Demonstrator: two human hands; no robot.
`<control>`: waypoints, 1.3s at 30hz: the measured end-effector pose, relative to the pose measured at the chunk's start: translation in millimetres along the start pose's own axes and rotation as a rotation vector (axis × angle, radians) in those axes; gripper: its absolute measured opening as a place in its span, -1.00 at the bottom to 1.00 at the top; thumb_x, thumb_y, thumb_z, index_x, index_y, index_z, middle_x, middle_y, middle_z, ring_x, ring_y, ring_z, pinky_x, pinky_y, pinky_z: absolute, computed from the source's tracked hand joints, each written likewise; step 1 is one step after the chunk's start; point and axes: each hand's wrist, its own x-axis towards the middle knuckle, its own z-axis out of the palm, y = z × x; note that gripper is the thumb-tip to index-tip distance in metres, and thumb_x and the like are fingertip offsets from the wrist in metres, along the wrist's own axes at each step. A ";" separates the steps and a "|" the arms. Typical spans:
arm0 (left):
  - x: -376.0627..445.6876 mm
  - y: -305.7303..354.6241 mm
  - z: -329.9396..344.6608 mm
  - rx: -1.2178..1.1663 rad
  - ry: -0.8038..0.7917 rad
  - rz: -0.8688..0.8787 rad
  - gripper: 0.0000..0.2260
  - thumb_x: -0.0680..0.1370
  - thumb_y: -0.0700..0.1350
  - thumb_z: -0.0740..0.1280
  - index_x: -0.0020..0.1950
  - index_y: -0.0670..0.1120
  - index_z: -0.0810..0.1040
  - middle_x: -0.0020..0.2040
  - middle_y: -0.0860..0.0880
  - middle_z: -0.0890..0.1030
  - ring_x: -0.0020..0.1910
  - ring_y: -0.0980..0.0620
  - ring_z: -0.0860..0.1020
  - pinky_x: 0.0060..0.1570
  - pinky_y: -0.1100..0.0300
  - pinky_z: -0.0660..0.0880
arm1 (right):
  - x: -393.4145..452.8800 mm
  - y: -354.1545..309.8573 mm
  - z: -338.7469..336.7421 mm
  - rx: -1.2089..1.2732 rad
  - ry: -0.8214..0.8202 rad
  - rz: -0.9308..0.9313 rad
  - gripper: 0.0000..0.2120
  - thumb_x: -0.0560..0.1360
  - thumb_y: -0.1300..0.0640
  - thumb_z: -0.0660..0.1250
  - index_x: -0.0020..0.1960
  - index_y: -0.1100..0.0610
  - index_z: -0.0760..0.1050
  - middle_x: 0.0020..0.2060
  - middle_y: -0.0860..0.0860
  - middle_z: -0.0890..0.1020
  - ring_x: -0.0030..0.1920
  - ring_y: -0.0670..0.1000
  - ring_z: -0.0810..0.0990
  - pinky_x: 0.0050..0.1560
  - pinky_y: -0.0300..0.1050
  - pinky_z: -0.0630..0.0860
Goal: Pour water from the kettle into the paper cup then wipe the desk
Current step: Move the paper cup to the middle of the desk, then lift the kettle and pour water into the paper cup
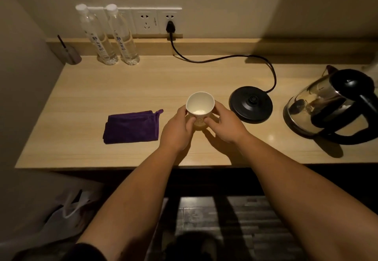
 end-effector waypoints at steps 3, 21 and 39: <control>-5.4 -2.4 5.3 0.008 -0.010 -0.007 -0.58 0.64 0.01 0.18 0.49 -0.01 0.24 0.30 -0.05 0.55 0.21 -0.10 0.54 0.04 0.10 0.44 | -6.1 4.8 3.8 0.002 0.007 0.024 -0.39 0.52 0.01 0.33 0.50 -0.04 0.17 0.35 -0.02 0.48 0.31 0.05 0.46 0.11 -0.15 0.38; -10.3 -36.9 9.9 0.462 -0.191 0.058 -0.33 0.61 0.21 0.06 0.58 -0.10 -0.07 0.60 -0.10 -0.04 0.57 -0.07 -0.07 0.52 -0.01 -0.04 | -20.4 12.0 -7.4 -0.228 0.017 0.037 -0.28 0.50 -0.10 0.30 0.54 0.00 0.04 0.45 0.04 0.36 0.40 0.10 0.37 0.24 0.06 0.42; -11.9 -46.3 18.5 0.715 -0.175 0.165 -0.29 0.58 0.27 -0.10 0.54 -0.22 0.10 0.58 -0.21 0.05 0.55 -0.18 -0.03 0.50 -0.12 0.00 | -94.4 22.1 -156.8 -0.679 0.698 -0.002 -0.59 0.52 0.04 0.31 0.33 0.14 0.45 0.40 0.13 0.40 0.47 0.15 0.21 0.47 0.16 0.06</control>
